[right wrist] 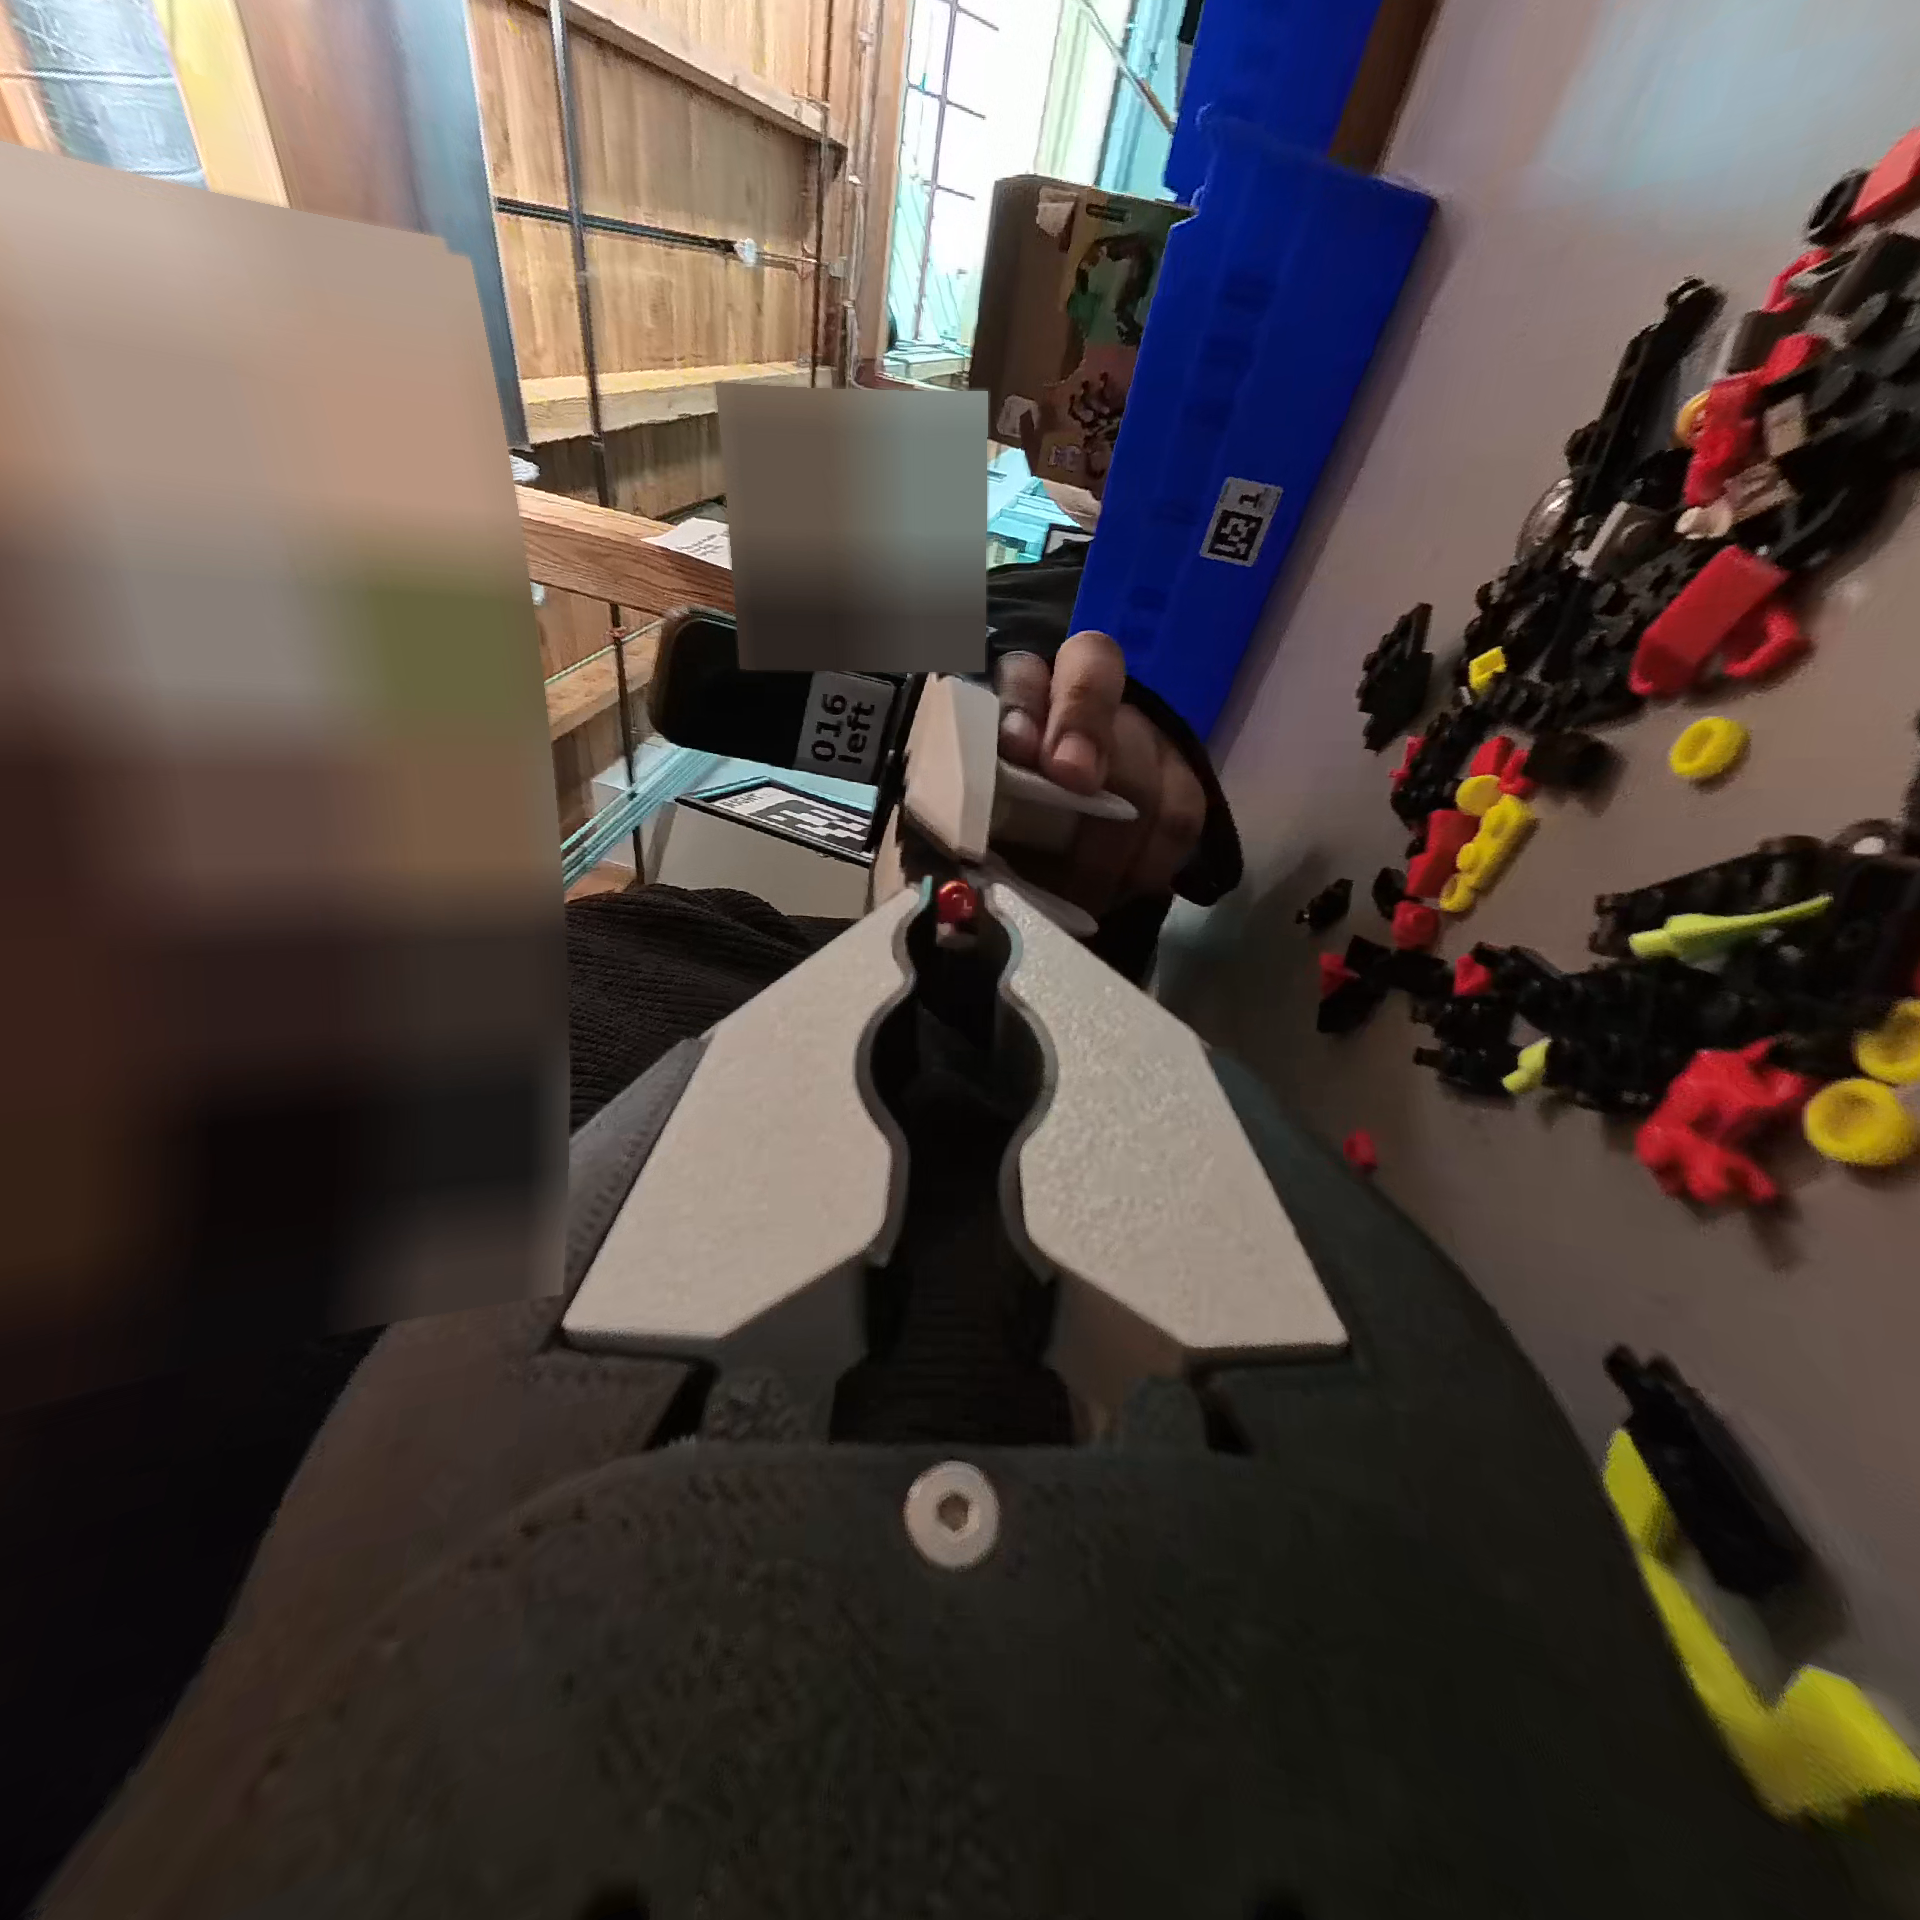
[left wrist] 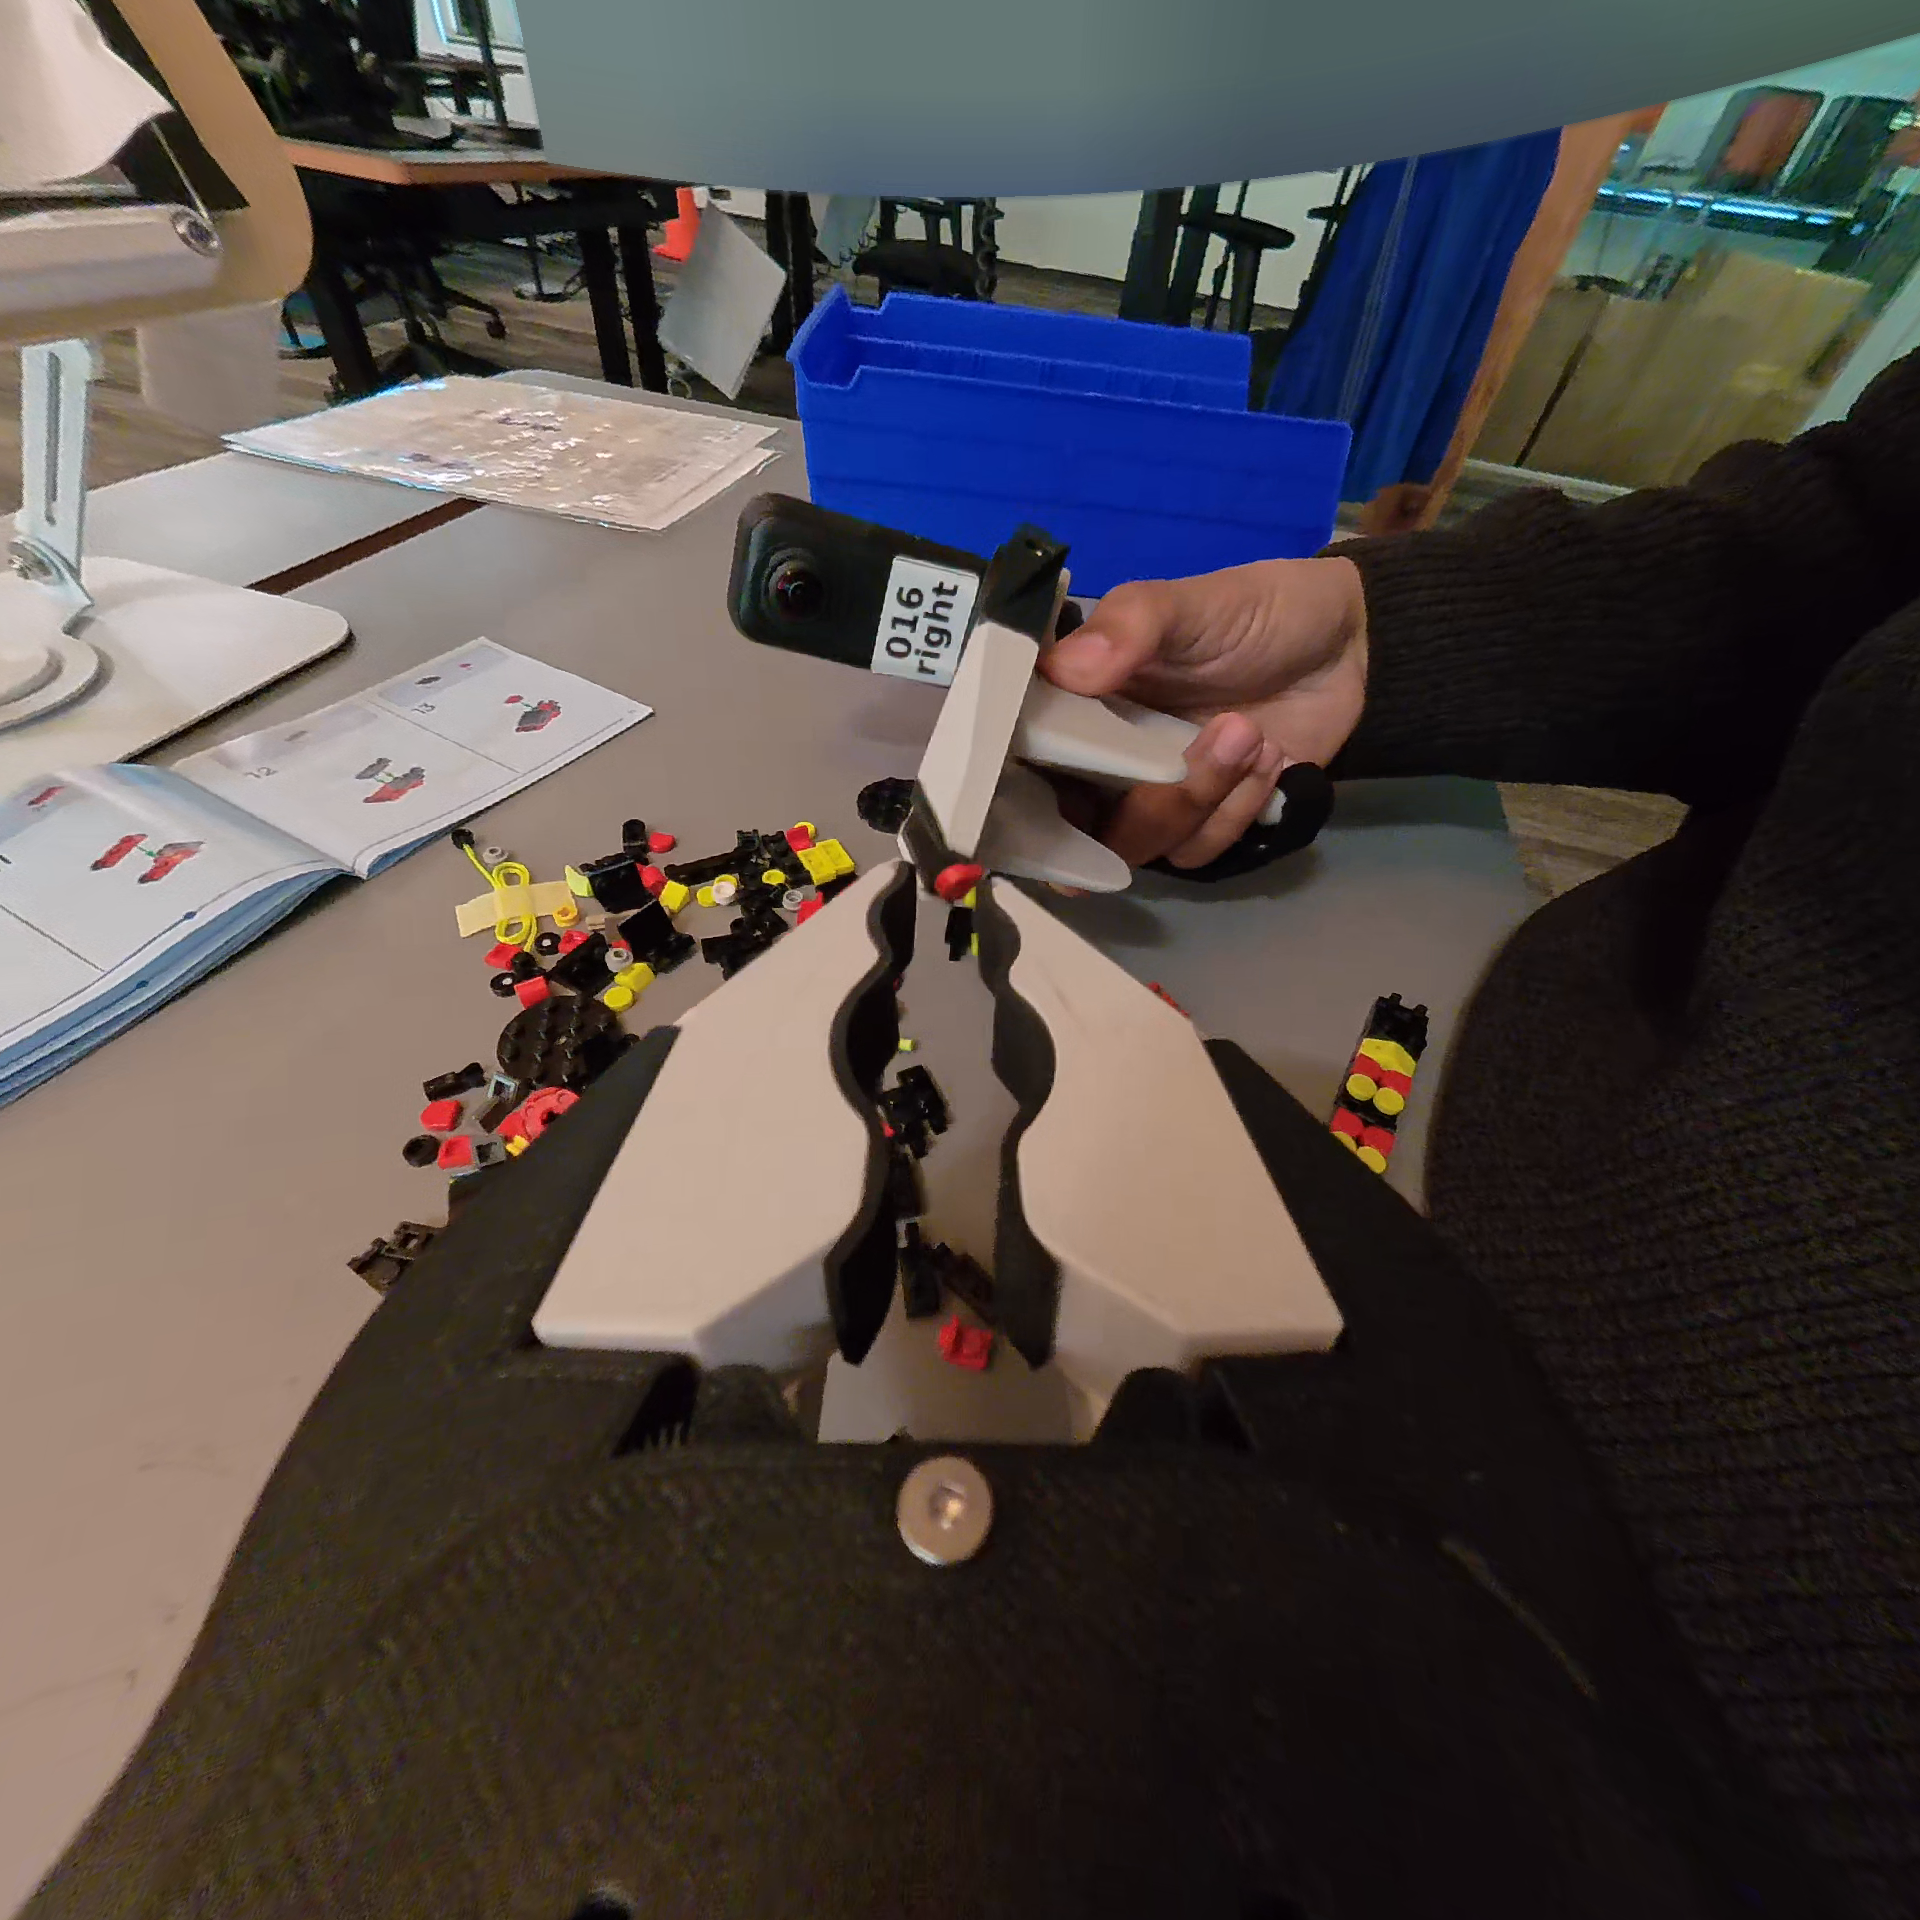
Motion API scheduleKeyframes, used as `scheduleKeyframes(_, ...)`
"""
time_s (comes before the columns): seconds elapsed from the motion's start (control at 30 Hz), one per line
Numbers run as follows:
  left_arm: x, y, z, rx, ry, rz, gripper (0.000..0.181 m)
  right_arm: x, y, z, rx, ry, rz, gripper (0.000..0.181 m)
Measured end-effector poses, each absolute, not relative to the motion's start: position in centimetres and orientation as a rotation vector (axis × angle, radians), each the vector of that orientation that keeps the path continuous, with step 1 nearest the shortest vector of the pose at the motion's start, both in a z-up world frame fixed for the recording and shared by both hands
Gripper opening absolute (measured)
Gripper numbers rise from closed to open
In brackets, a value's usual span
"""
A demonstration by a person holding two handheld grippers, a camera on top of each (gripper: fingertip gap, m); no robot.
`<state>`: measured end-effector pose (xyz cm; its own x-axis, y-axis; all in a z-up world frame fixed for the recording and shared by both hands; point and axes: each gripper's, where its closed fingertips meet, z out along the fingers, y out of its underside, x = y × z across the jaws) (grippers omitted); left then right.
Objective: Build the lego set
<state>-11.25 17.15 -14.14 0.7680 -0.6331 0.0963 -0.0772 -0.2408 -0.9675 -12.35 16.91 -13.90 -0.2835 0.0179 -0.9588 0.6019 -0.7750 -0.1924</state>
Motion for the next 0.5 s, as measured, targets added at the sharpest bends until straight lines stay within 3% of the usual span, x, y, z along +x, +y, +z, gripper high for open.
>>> scheduleKeyframes(0.03, -11.30, 17.18, -14.14, -1.759, 0.554, -0.572, 0.008, -12.34, 16.95, -13.91, 1.591, 0.769, -2.112, 0.006)
scheduleKeyframes(0.5, -11.27, 17.26, -14.73, -1.790, 0.555, -0.570, 0.001, -12.23, 17.43, -14.39, 1.638, 0.715, -2.083, 0.004)
